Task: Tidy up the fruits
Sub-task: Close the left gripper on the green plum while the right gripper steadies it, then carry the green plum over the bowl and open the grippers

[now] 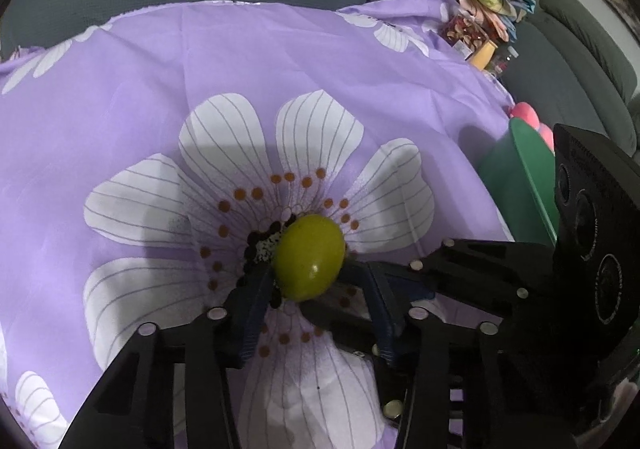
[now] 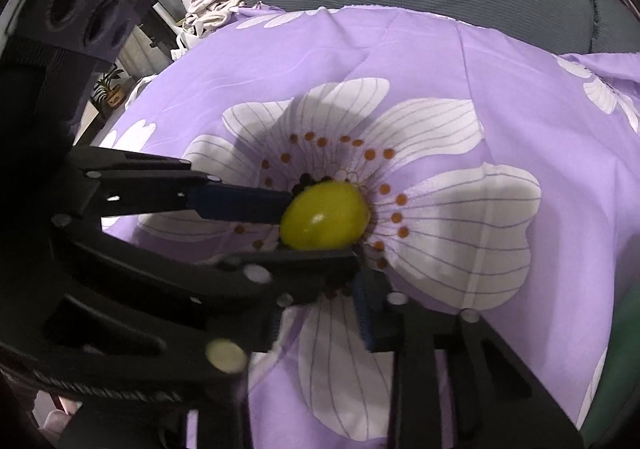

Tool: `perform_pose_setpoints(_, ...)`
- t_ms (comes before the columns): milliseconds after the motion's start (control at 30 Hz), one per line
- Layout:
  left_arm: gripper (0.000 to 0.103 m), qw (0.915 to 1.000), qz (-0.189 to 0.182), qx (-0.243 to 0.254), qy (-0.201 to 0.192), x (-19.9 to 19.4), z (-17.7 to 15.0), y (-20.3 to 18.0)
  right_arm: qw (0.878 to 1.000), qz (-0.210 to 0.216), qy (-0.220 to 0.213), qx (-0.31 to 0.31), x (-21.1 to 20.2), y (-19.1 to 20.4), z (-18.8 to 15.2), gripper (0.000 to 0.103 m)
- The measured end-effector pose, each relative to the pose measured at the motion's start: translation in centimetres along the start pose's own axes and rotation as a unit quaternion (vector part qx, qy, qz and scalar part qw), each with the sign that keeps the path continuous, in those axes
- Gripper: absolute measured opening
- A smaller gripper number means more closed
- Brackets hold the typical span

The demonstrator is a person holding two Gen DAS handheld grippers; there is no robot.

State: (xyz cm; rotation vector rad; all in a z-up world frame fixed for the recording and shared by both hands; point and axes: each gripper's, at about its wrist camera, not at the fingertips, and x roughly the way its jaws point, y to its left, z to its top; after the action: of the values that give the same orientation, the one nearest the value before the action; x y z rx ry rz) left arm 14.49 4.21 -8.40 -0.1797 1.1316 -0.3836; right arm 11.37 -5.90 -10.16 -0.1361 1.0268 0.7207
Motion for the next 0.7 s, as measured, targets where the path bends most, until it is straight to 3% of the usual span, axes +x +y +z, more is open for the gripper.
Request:
perform_pose_setpoints(100, 0.04, 1.0, 0.006, 0.004, -0.001, -0.1, -0.1, -0.3, 1.0, 0.001, -0.001, 0.001, -0.1, -0.1, -0.3, 0.016)
perform_pose_setpoints(233, 0.039, 1.0, 0.002, 0.009, 0.001, -0.1, 0.1, -0.4, 1.0, 0.007, 0.004, -0.004, 0.0, 0.1, -0.4, 0.02)
perform_pose_setpoints(267, 0.039, 1.0, -0.004, 0.002, 0.004, 0.0, 0.2, -0.1, 1.0, 0.005, 0.004, -0.002, 0.0, 0.1, -0.3, 0.026)
perform_pose_setpoints(300, 0.039, 0.9999, -0.009, -0.003, 0.006, 0.2, 0.3, 0.1, 1.0, 0.006, 0.003, -0.001, 0.0, 0.1, -0.2, 0.044)
perform_pose_setpoints(367, 0.039, 0.9999, -0.009, 0.0, 0.007, 0.3, 0.4, 0.0, 1.0, 0.003, -0.006, 0.002, -0.1, 0.1, -0.1, 0.061)
perform_pose_setpoints(500, 0.039, 0.9999, -0.011, -0.003, 0.004, 0.4, 0.8, 0.2, 1.0, -0.01, -0.015, 0.004, 0.0, -0.2, 0.4, 0.056)
perform_pose_setpoints(567, 0.039, 0.9999, -0.012, 0.0, 0.005, 0.6, 0.9, 0.2, 1.0, -0.007, -0.007, 0.001, 0.4, -0.2, 0.6, 0.043)
perform_pose_setpoints(700, 0.039, 0.9999, -0.005, 0.009, 0.01, 1.3, 0.9, -0.2, 1.0, -0.011, -0.011, -0.009, 0.5, -0.1, 0.6, 0.043)
